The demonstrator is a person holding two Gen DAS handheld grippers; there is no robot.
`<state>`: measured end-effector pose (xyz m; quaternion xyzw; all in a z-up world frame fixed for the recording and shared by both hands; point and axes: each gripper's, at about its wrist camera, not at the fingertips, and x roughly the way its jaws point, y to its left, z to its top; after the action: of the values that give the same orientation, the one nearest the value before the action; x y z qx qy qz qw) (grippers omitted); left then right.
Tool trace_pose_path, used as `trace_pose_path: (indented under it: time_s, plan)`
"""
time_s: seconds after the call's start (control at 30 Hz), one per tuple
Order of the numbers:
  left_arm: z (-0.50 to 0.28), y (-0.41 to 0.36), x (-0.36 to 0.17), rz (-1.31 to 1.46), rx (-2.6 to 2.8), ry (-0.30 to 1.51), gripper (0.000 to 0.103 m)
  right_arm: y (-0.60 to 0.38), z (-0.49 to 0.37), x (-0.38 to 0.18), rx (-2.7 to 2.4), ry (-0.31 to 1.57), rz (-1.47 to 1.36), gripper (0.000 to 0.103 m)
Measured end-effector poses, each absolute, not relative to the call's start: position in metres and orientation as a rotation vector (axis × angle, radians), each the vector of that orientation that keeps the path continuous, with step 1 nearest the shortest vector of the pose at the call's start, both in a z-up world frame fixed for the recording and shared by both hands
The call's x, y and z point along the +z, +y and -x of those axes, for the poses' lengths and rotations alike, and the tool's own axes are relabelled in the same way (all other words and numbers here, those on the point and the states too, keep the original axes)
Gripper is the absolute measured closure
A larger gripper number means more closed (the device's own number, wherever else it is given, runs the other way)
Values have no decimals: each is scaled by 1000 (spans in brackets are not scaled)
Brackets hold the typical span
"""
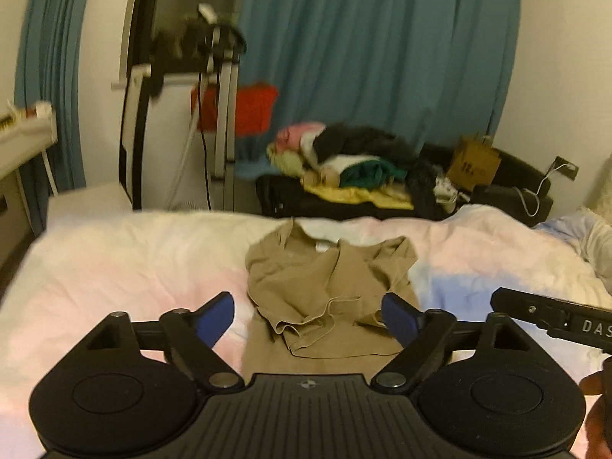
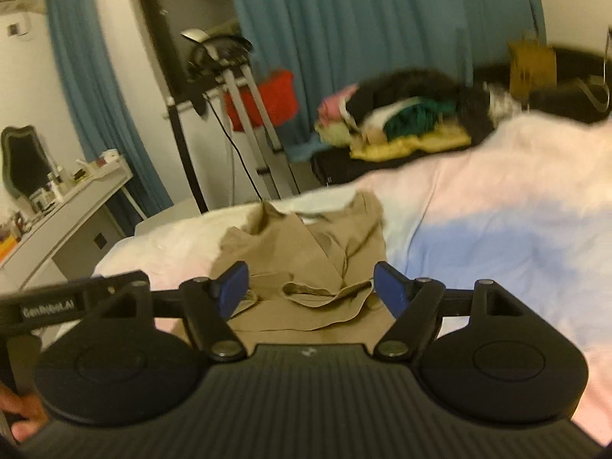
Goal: Fold clothes
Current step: 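Lay the folded hem on the collar and open both tools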
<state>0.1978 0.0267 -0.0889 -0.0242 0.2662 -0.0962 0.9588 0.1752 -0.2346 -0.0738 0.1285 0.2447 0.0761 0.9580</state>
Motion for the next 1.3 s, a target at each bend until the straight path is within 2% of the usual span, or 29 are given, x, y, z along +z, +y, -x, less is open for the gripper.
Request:
trace_pose_path:
  time_s: [0.07,0.17,0.43,0.67,1.03,1.3]
  plan:
    - [-176,27,-78,41,-200,511,7,-234,-150,-63,156,463,-253,29]
    - [-142,28,-70,26,-210,438,1,-234,-116,-53,157,415,-257,29]
    - [-89,23,-99,-8,-219,374,1,-230,-63,-79,150,303,-259,29]
    - [-80,29,-119,-22,-207,358,1,-229,-66,-115,123,337,-250,29]
    - [-93,32,-145,5,-202,447,1,-227,-71,-129,98,348,-248,29]
    - [-109,37,-166,96,-177,583,1,-236,-83,-149,102,489,-366,29]
